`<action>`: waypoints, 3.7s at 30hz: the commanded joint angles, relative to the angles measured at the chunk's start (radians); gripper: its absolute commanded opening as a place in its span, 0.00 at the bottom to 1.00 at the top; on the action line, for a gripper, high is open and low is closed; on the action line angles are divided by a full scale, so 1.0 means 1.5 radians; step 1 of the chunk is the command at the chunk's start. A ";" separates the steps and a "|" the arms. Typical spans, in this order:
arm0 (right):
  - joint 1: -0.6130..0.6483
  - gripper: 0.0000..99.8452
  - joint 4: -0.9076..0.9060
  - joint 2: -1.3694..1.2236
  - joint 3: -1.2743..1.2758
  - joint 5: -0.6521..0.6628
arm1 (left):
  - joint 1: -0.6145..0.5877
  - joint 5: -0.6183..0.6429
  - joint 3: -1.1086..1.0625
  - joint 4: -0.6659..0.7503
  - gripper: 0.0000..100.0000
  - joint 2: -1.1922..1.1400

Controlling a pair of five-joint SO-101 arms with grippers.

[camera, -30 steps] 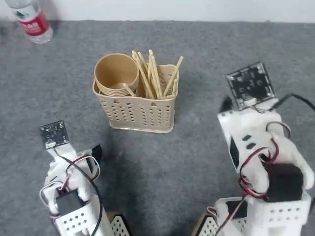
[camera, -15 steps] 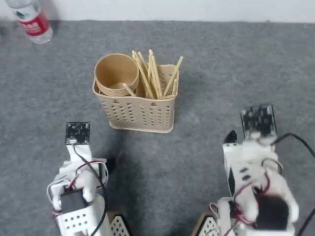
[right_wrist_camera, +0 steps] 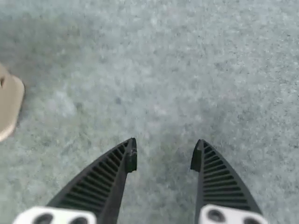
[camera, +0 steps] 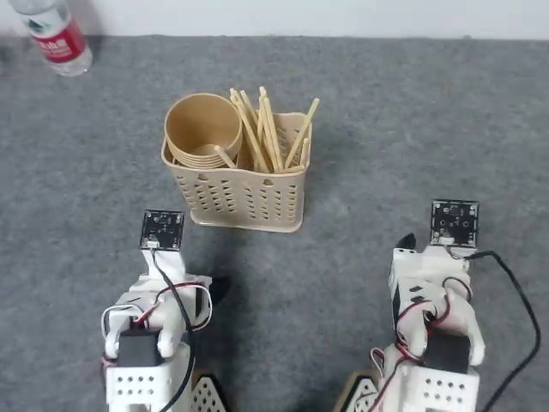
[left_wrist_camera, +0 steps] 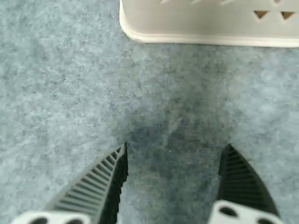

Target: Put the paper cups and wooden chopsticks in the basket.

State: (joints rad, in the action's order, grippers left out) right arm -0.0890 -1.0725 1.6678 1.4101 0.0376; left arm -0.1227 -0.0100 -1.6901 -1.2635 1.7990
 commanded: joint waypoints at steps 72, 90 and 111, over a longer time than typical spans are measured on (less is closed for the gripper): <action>0.098 0.20 -0.158 0.097 0.182 -0.016 | 0.006 0.013 0.005 0.001 0.30 0.014; 0.098 0.20 -0.158 0.097 0.182 -0.016 | 0.006 0.013 0.005 0.001 0.30 0.014; 0.098 0.20 -0.158 0.097 0.182 -0.016 | 0.006 0.013 0.005 0.001 0.30 0.014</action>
State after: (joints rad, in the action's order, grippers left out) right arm 0.0644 -1.3042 1.8029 1.6648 0.0176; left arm -0.1197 -0.0008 -1.6901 -1.2635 1.7990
